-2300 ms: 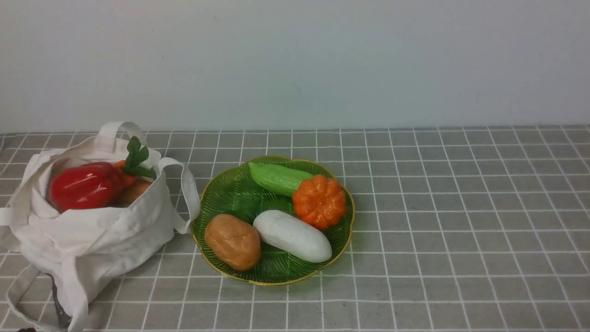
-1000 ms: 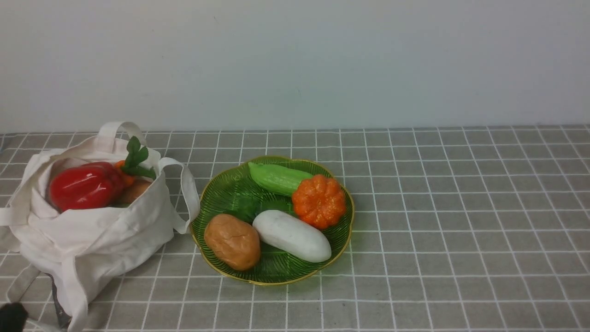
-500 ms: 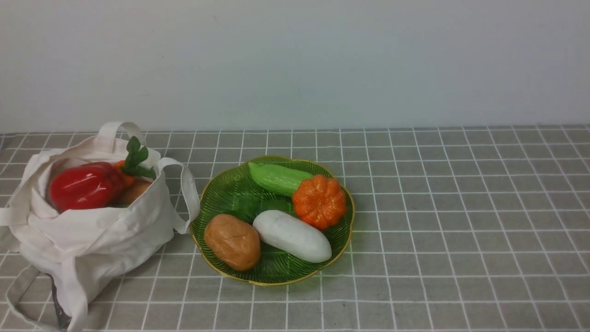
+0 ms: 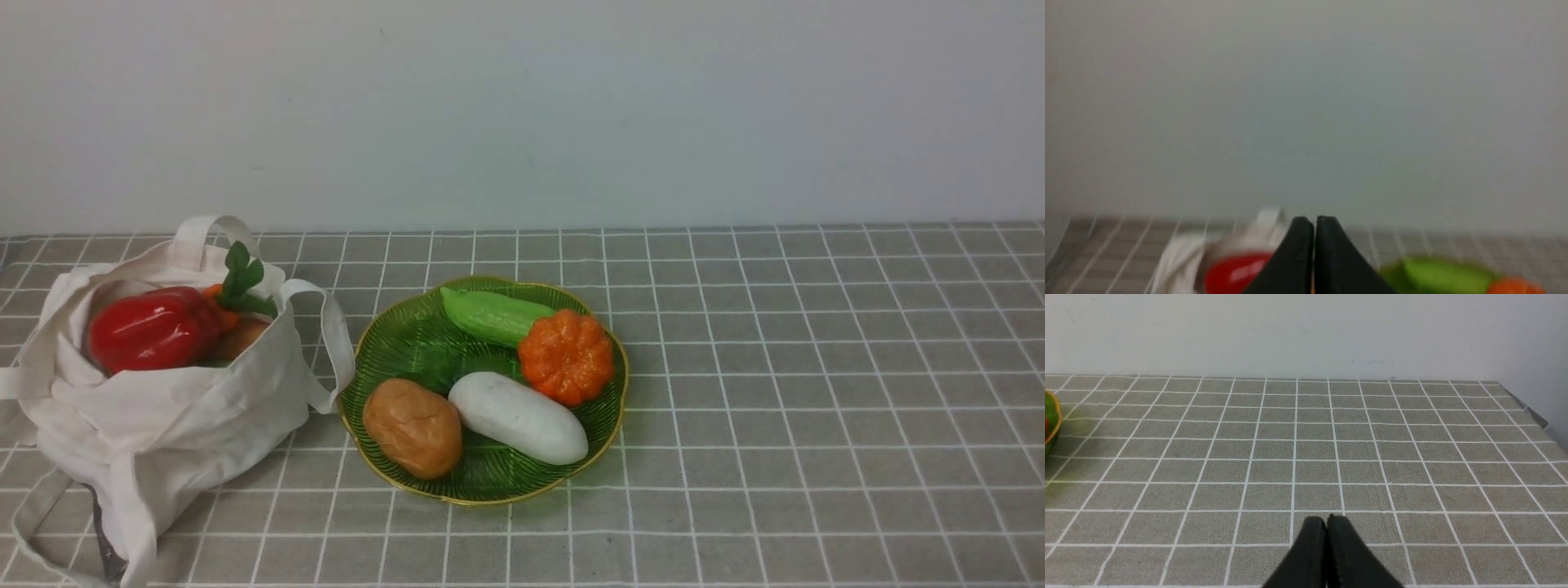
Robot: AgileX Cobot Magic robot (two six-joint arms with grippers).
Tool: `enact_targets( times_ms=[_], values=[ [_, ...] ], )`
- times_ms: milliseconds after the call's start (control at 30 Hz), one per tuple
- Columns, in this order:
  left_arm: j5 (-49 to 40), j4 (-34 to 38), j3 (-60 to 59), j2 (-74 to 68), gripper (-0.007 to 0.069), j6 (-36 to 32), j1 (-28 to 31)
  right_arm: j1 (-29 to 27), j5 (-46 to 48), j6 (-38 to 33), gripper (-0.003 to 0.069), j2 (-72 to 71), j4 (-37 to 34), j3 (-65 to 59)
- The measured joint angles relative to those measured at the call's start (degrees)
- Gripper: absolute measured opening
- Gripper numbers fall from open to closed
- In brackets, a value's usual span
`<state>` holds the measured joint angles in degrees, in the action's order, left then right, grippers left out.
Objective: Take vegetables from bag on grey coffee tablecloth place on plate.
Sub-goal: 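Reach into the bag and grasp the red bell pepper with the left gripper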
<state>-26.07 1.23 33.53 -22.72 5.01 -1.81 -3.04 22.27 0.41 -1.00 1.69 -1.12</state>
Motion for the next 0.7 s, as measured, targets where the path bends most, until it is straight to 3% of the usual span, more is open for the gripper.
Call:
enact_targets(
  times_ms=[67,167,233,300,367,433,700],
  values=[
    [-6.36,-0.2,2.71,-3.65,-0.0005,-1.48,0.0,0.0,0.0,0.0,-0.0013,0.0,0.0,0.0],
    [-24.88,-0.58,10.19,-16.91,-0.0005,-9.79,0.0,0.0,0.0,0.0,-0.0013,0.0,0.0,0.0],
    [-29.23,-0.7,12.53,-23.95,-0.0005,-15.94,0.0,0.0,0.0,0.0,-0.0013,0.0,0.0,0.0],
    [-30.52,-0.74,13.91,-27.23,-0.0005,-19.33,0.0,0.0,0.0,0.0,-0.0013,0.0,0.0,0.0],
    [-30.87,-0.81,16.54,-35.1,-0.0005,-28.38,0.0,0.0,0.0,0.0,-0.0013,0.0,0.0,0.0],
    [-30.58,-0.81,18.55,-39.45,-0.0005,-33.35,0.0,0.0,0.0,0.0,-0.0013,0.0,0.0,0.0],
    [-30.09,-1.23,29.34,-52.26,0.0008,-36.58,0.0,0.0,0.0,0.0,-0.0013,0.0,0.0,0.0]
  ],
)
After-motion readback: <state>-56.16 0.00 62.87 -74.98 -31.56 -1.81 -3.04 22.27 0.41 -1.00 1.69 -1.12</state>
